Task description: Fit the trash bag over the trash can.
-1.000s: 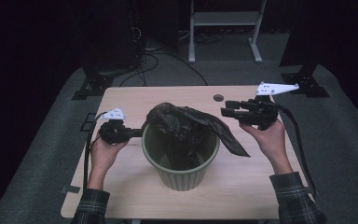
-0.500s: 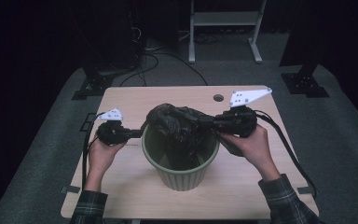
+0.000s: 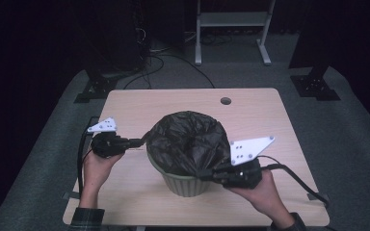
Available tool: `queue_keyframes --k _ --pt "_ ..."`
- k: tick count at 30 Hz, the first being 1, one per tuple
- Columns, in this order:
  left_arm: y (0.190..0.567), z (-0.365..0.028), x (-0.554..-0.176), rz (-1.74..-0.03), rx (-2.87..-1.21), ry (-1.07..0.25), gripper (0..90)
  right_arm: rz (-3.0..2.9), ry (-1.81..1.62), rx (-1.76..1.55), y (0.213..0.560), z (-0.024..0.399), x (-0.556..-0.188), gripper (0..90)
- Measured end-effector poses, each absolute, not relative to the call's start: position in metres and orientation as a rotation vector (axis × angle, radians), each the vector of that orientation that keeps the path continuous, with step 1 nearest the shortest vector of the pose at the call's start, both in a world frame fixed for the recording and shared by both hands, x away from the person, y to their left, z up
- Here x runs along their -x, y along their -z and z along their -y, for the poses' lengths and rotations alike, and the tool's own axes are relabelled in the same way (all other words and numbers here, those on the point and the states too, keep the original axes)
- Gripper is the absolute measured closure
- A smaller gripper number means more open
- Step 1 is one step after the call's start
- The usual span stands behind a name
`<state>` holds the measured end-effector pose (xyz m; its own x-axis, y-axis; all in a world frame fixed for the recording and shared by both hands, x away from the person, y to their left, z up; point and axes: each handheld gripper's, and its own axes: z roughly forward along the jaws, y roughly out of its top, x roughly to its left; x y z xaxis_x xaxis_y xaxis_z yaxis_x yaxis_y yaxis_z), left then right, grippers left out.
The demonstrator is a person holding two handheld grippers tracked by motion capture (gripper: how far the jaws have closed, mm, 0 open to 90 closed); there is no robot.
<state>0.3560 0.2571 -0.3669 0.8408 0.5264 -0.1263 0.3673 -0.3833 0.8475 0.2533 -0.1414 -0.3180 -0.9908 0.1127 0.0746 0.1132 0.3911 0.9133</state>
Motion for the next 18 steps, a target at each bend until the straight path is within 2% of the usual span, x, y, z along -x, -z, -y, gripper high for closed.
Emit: queue_keyframes --k 9,18 --pt "0.381 -0.259 -0.354 -0.674 -2.006 -0.146 90.0 2.699 1.5 0.149 0.37 0.113 -0.239 90.0" --pt "0.42 -0.257 -0.372 -0.81 -2.145 -0.14 90.0 2.781 1.403 0.265 0.412 0.123 -0.254 90.0"
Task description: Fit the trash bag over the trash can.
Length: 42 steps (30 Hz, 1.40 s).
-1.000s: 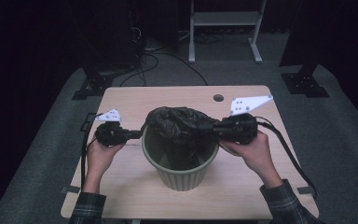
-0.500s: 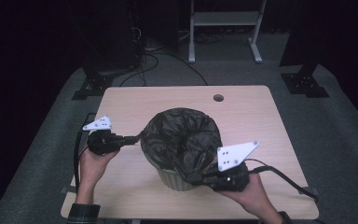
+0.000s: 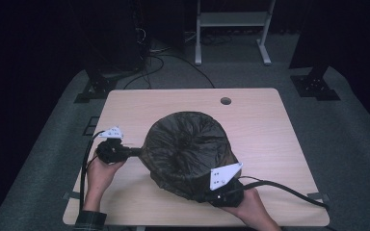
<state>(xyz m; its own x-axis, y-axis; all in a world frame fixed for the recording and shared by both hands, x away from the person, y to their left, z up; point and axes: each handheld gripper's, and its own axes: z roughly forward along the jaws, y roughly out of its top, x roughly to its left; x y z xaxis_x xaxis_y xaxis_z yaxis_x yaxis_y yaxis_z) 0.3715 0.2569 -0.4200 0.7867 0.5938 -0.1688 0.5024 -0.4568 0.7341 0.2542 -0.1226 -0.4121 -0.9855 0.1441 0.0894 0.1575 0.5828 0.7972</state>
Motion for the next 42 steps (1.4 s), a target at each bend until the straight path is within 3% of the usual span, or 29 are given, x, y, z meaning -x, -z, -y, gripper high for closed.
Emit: queue_keyframes --k 6,11,17,19,22,28,32,42 --pt "0.442 -0.25 -0.377 -0.84 -2.209 -0.119 90.0 2.795 1.347 0.325 0.427 0.13 -0.258 90.0" --pt "0.436 -0.252 -0.375 -0.82 -2.159 -0.132 89.4 2.779 1.399 0.307 0.421 0.134 -0.257 89.4" --pt "0.422 -0.262 -0.369 -0.792 -2.098 -0.145 62.8 2.72 1.458 0.343 0.399 0.147 -0.258 59.7" --pt "0.419 -0.264 -0.366 -0.797 -2.099 -0.152 44.2 2.706 1.49 0.341 0.39 0.152 -0.258 52.4" --pt "0.416 -0.266 -0.362 -0.799 -2.116 -0.153 25.8 2.673 1.522 0.358 0.377 0.162 -0.259 42.0" --pt "0.41 -0.265 -0.347 -0.743 -2.147 -0.188 1.7 2.659 1.619 0.38 0.349 0.188 -0.261 21.2" --pt "0.413 -0.267 -0.335 -0.695 -2.175 -0.185 0.0 2.706 1.666 0.392 0.328 0.198 -0.263 13.3" --pt "0.441 -0.266 -0.312 -0.641 -2.301 -0.184 0.0 2.788 1.693 0.385 0.285 0.192 -0.291 12.9"
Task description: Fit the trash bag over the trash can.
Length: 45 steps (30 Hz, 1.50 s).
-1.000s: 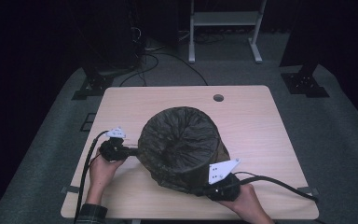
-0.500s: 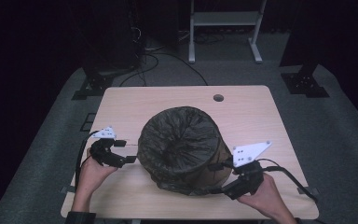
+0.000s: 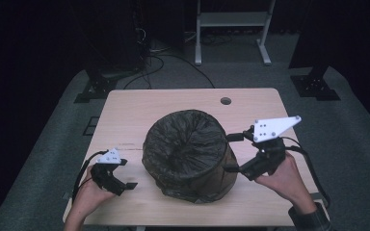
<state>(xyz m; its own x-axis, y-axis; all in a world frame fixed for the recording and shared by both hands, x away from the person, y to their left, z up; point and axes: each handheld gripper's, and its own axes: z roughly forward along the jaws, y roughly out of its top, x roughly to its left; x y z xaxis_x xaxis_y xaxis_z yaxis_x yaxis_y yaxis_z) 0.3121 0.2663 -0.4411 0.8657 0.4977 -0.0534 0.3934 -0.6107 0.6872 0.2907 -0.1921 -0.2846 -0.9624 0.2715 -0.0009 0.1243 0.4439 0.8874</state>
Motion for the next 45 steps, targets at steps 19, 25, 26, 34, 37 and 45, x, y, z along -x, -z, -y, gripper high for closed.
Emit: queue_keyframes --k 19,25,26,34,37,45 --pt "0.478 -0.26 -0.305 -0.604 -2.343 -0.245 0.0 -2.795 -1.096 -0.347 0.291 0.109 -0.358 12.9" --pt "0.479 -0.258 -0.305 -0.587 -2.334 -0.242 0.0 -2.884 -0.901 -0.317 0.302 0.093 -0.361 10.6" --pt "0.48 -0.257 -0.305 -0.581 -2.335 -0.243 0.0 -2.892 -0.887 -0.308 0.302 0.091 -0.361 10.6" --pt "0.48 -0.257 -0.305 -0.566 -2.325 -0.241 0.0 -2.986 -0.69 -0.334 0.314 0.07 -0.364 10.6" --pt "0.481 -0.256 -0.305 -0.564 -2.324 -0.241 0.0 -3.013 -0.624 -0.328 0.32 0.064 -0.364 11.0" --pt "0.482 -0.255 -0.305 -0.557 -2.313 -0.239 0.0 -3.054 -0.533 -0.366 0.323 0.062 -0.366 11.7"
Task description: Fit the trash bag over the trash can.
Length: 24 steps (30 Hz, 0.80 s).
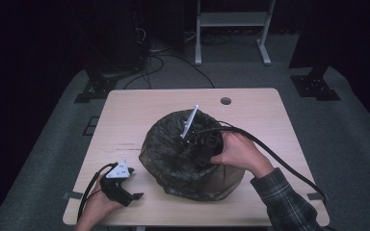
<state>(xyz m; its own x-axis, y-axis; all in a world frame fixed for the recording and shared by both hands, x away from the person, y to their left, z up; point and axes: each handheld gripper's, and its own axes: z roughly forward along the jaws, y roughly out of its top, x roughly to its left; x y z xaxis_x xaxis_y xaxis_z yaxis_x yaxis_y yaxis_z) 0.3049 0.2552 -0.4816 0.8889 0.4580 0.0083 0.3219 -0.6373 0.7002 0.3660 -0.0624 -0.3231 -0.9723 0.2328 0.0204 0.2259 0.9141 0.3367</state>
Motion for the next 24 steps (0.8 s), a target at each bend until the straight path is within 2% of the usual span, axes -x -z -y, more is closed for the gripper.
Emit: queue_keyframes --k 4,8,13,24 --pt "0.482 -0.256 -0.305 -0.549 -2.306 -0.239 0.0 -3.006 -0.65 -0.347 0.311 0.068 -0.363 11.6" --pt "0.483 -0.255 -0.305 -0.545 -2.296 -0.24 0.0 -2.921 -0.833 -0.338 0.28 0.076 -0.361 11.5" --pt "0.483 -0.255 -0.305 -0.544 -2.297 -0.24 0.0 -2.892 -0.919 -0.279 0.261 0.06 -0.359 10.5" --pt "0.483 -0.255 -0.305 -0.538 -2.3 -0.236 0.0 -3.0 -0.786 -0.231 0.305 -0.004 -0.375 11.1"
